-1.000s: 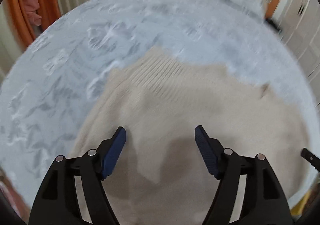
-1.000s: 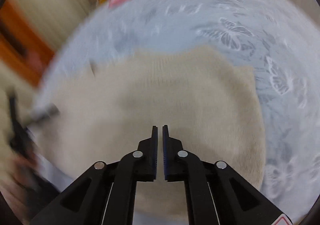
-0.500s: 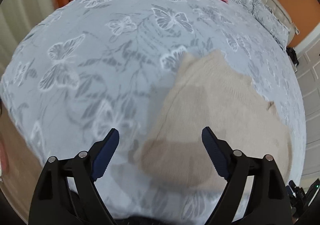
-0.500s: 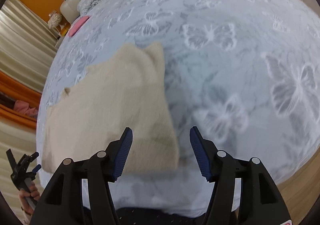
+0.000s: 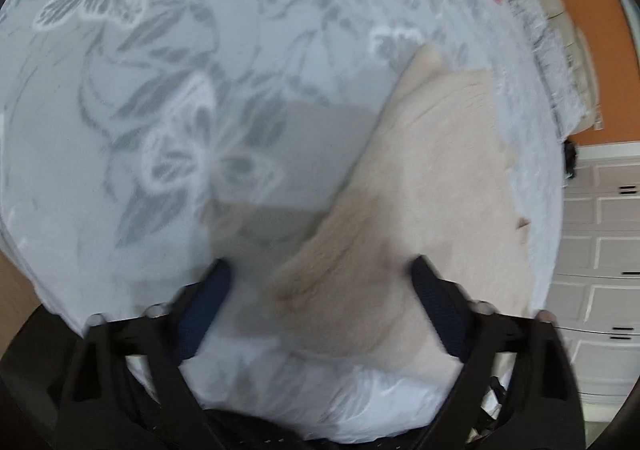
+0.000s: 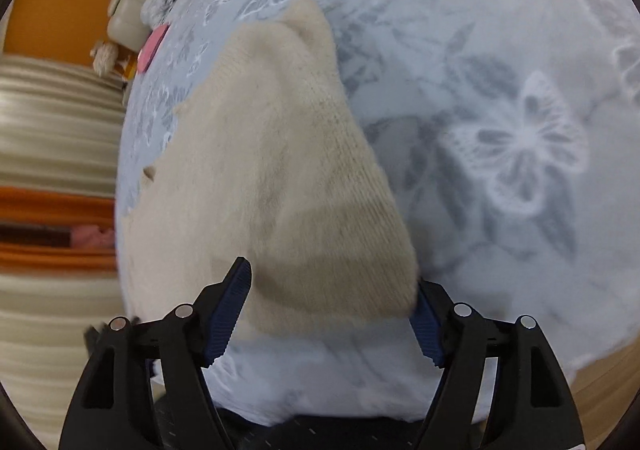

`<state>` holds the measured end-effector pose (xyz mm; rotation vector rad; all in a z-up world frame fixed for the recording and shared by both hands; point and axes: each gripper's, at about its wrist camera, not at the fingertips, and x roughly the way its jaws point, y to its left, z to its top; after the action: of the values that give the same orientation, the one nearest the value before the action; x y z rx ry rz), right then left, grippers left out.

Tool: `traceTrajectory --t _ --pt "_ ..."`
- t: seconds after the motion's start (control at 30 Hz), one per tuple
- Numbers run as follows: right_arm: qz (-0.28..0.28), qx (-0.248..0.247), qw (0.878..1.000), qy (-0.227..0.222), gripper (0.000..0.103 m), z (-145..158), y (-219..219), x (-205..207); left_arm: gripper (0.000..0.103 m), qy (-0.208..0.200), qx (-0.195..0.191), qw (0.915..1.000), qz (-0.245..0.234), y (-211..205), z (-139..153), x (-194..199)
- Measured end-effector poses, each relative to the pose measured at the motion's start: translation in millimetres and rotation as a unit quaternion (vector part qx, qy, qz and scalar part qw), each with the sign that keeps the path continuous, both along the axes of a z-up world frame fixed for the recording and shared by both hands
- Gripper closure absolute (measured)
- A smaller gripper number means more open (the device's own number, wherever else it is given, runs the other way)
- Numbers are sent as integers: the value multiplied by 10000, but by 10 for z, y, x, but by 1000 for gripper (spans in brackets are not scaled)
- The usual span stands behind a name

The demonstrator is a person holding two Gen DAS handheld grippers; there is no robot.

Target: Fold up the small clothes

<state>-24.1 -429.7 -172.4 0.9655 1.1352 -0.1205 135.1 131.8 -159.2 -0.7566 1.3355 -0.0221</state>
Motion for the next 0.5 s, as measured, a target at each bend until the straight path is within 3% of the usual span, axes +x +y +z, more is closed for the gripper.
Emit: traceTrajectory --t 0.03,0.07,0.1,0.23,0.27,0.33,0.43,0.5 --pt "-48 90 9999 -136 79 28 -4 26 63 -31 -147 9999 -15 -7 5 -10" --pt "-20 281 9993 -264 80 53 1 52 78 -38 -361 9993 37 -2 27 -54" --pt "-65 277 9988 -388 81 141 4 58 80 -100 -415 9991 57 12 77 -88" --pt "436 -580 9936 -864 83 728 155 9 83 -504 -485 9975 30 111 419 -314" --pt "507 -705 9925 -859 83 760 158 -12 83 -500 -468 9976 26 127 452 -377" --pt "654 -1042 9911 -515 82 602 151 0 83 -344 -341 9988 -33 110 368 -408" --pt "574 -804 9949 211 74 105 65 29 80 130 -319 9994 71 52 30 -383" --pt "411 -809 9959 -11 68 194 74 -39 65 146 -557 9974 435 116 31 -423"
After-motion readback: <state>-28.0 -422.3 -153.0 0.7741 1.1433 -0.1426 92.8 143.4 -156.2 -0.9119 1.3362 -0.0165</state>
